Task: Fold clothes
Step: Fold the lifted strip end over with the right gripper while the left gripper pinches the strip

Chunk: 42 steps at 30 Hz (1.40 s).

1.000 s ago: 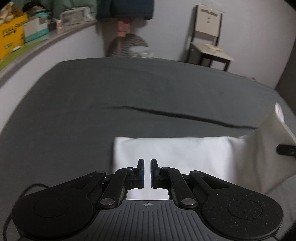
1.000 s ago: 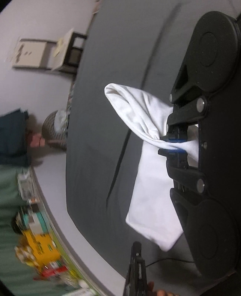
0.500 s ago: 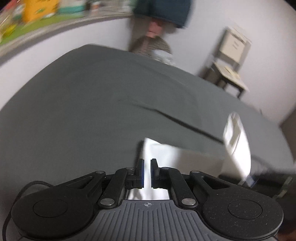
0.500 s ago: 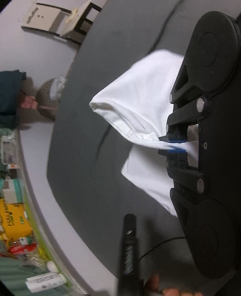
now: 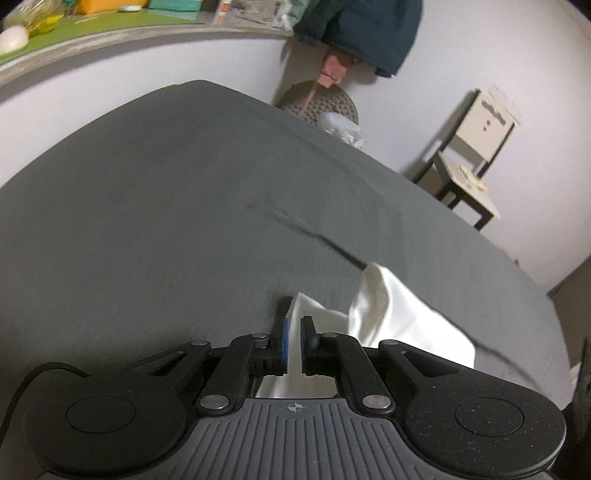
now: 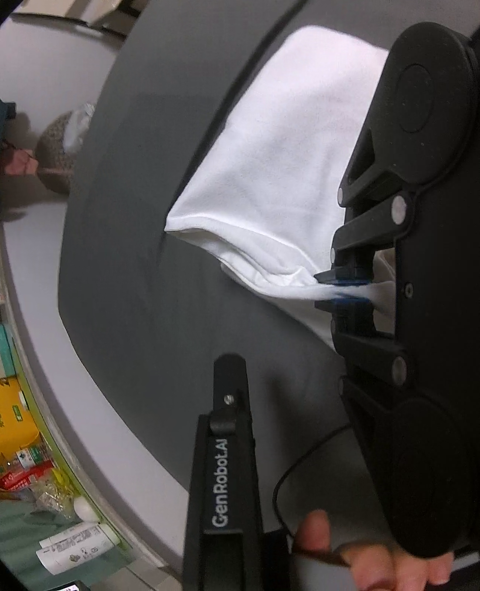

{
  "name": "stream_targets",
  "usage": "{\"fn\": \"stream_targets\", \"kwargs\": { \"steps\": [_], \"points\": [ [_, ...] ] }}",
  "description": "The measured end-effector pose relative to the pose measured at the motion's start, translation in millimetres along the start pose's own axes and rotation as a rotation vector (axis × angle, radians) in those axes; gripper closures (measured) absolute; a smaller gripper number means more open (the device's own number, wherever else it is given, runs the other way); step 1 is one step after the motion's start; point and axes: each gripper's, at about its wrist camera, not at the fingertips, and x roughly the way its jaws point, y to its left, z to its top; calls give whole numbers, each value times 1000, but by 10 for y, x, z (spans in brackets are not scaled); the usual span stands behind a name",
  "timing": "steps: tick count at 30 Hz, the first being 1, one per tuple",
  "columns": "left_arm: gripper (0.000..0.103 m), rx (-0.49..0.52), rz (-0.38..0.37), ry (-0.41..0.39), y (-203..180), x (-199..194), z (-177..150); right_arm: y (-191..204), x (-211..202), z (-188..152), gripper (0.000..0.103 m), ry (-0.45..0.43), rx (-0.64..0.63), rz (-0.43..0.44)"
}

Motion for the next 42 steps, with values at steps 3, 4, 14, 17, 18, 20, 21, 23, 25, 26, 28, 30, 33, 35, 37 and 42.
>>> {"fn": "stream_targets", "kwargs": {
  "steps": [3, 4, 14, 17, 18, 20, 21, 23, 25, 26, 28, 30, 33, 35, 37, 42],
  "points": [
    [99, -28, 0, -4, 26, 44, -7, 13, 83, 32, 94, 20, 18, 31],
    [99, -31, 3, -5, 25, 62, -6, 9, 125, 36, 94, 26, 30, 40],
    [99, -91, 12, -15, 62, 182, -3, 41, 94, -166, 58, -77, -8, 191],
    [99, -103, 3, -14, 82, 192, -11, 44, -164, -350, 58, -165, -123, 194],
    [99, -107, 1, -15, 85, 195, -16, 32, -231, -425, 58, -185, -152, 180],
    [99, -113, -1, -16, 77, 204, -23, 14, -339, -567, 58, -215, -210, 149],
    [99, -112, -3, -15, 62, 208, -27, 15, -334, -616, 58, -211, -240, 123],
    [99, -105, -9, -11, 24, 223, -37, 21, -308, -705, 58, -200, -297, 77],
    [99, -98, -8, -2, -14, 238, -53, 82, -205, -674, 58, -209, -320, 69],
    [99, -95, -7, 2, -22, 242, -60, 120, -150, -641, 58, -219, -326, 66],
    [99, -93, -5, 8, -29, 243, -70, 212, -45, -608, 69, -237, -339, 82],
    [99, -99, 9, 11, -16, 226, -73, 309, 58, -590, 93, -243, -353, 104],
    [99, -110, 13, 0, -13, 203, -66, 376, 100, -613, 95, -224, -403, 140],
    [99, -111, 12, 1, -16, 209, -70, 414, 119, -673, 94, -220, -433, 152],
    [99, -109, 14, 13, -50, 237, -78, 441, 146, -730, 90, -215, -450, 128],
    [99, -96, 6, 21, -75, 239, -97, 327, -79, -674, 72, -275, -381, 179]
  ]
}}
